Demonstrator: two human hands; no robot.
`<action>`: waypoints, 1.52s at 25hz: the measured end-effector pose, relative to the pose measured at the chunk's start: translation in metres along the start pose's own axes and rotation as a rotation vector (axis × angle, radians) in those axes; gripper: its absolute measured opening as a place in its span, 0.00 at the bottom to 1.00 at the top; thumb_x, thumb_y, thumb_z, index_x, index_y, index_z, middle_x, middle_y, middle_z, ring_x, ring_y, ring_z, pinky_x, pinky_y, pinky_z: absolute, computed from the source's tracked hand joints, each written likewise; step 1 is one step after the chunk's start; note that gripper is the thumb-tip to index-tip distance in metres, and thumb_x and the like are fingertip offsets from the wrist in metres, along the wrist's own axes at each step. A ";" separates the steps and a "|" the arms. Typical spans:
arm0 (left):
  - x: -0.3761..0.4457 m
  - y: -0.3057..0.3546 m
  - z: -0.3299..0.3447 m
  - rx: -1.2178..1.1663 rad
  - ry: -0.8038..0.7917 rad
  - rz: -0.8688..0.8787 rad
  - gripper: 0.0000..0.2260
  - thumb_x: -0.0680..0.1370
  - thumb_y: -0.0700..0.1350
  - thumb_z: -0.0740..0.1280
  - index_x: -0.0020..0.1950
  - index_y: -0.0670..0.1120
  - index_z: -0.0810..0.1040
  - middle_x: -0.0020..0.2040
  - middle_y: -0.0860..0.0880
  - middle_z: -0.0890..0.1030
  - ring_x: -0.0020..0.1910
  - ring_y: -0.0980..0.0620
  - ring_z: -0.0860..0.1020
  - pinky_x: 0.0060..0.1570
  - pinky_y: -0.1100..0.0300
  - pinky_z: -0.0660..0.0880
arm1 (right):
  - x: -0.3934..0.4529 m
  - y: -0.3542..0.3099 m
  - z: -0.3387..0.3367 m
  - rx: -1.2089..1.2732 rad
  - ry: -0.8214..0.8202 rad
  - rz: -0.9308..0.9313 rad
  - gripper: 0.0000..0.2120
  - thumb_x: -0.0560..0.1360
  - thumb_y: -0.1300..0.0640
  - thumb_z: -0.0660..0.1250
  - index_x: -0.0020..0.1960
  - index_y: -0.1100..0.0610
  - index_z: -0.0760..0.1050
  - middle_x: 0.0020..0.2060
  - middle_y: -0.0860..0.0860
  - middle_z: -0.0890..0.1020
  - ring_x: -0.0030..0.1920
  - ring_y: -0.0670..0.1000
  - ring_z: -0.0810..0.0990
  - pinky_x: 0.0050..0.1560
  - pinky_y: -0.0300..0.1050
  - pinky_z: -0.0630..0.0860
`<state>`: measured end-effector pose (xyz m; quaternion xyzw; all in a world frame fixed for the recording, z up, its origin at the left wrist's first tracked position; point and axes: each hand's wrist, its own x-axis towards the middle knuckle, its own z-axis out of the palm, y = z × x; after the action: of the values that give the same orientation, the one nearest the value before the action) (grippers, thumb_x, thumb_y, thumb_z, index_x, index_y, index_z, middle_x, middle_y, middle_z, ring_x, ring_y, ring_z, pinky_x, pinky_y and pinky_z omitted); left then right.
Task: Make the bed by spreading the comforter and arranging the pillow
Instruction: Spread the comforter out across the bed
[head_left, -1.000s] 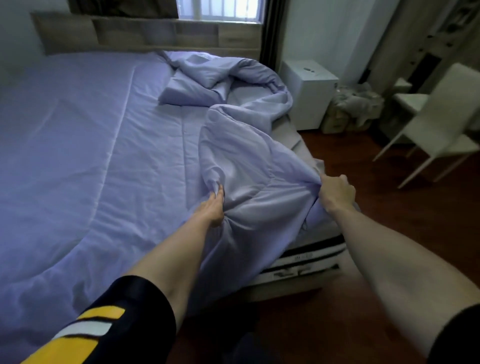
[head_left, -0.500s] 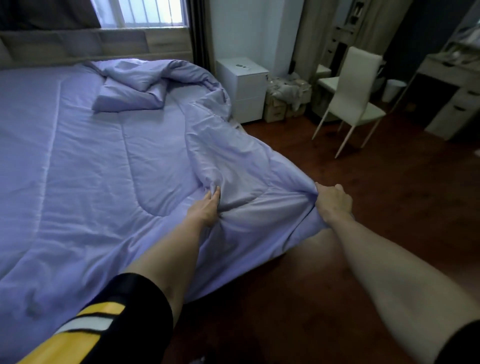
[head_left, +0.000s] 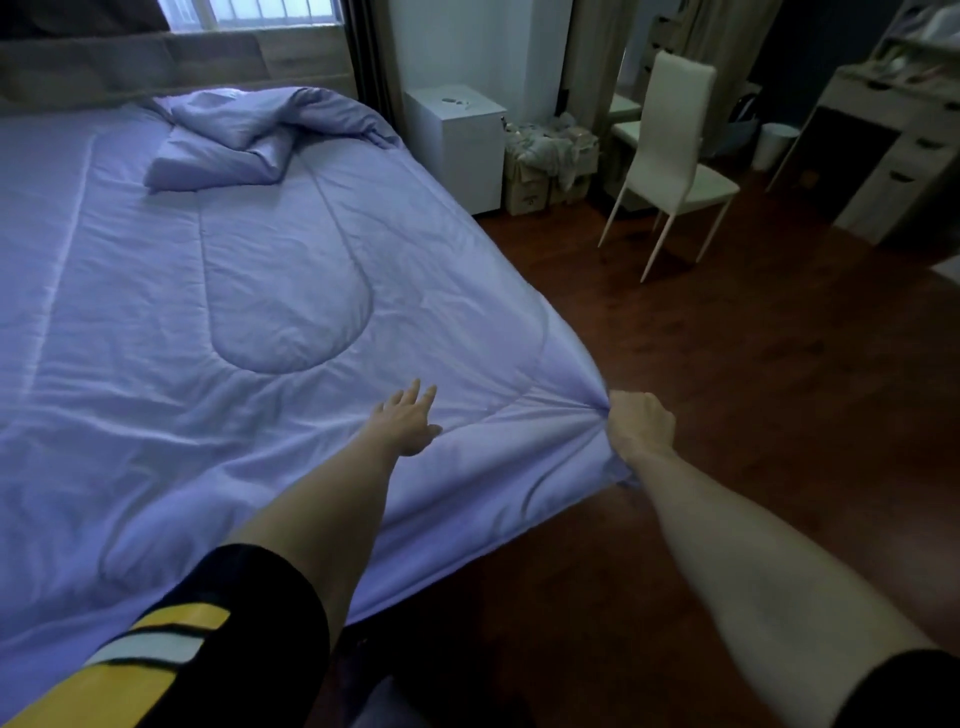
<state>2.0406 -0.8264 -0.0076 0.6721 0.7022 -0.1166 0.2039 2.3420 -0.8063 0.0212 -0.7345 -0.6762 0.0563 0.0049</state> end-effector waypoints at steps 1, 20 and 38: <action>-0.003 0.007 0.002 -0.004 -0.001 -0.001 0.32 0.82 0.57 0.55 0.79 0.50 0.42 0.80 0.47 0.42 0.79 0.44 0.48 0.75 0.45 0.52 | 0.000 0.001 0.002 0.012 -0.010 0.014 0.16 0.79 0.61 0.54 0.64 0.57 0.74 0.60 0.58 0.79 0.63 0.60 0.74 0.57 0.51 0.72; 0.069 0.051 -0.086 0.006 0.116 -0.012 0.32 0.81 0.60 0.51 0.79 0.47 0.44 0.80 0.47 0.42 0.79 0.46 0.43 0.76 0.44 0.46 | 0.119 -0.003 -0.019 0.003 -0.213 -0.183 0.33 0.81 0.43 0.54 0.79 0.56 0.46 0.79 0.54 0.49 0.78 0.57 0.45 0.75 0.55 0.52; 0.355 0.043 -0.274 0.045 0.162 -0.046 0.32 0.82 0.60 0.49 0.79 0.46 0.43 0.80 0.46 0.42 0.79 0.46 0.42 0.76 0.44 0.44 | 0.464 -0.079 -0.072 -0.025 -0.184 -0.274 0.34 0.81 0.42 0.53 0.79 0.56 0.45 0.79 0.54 0.49 0.78 0.55 0.45 0.76 0.54 0.50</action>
<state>2.0435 -0.3849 0.0834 0.6675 0.7288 -0.0825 0.1285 2.3063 -0.3337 0.0646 -0.6270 -0.7684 0.1137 -0.0586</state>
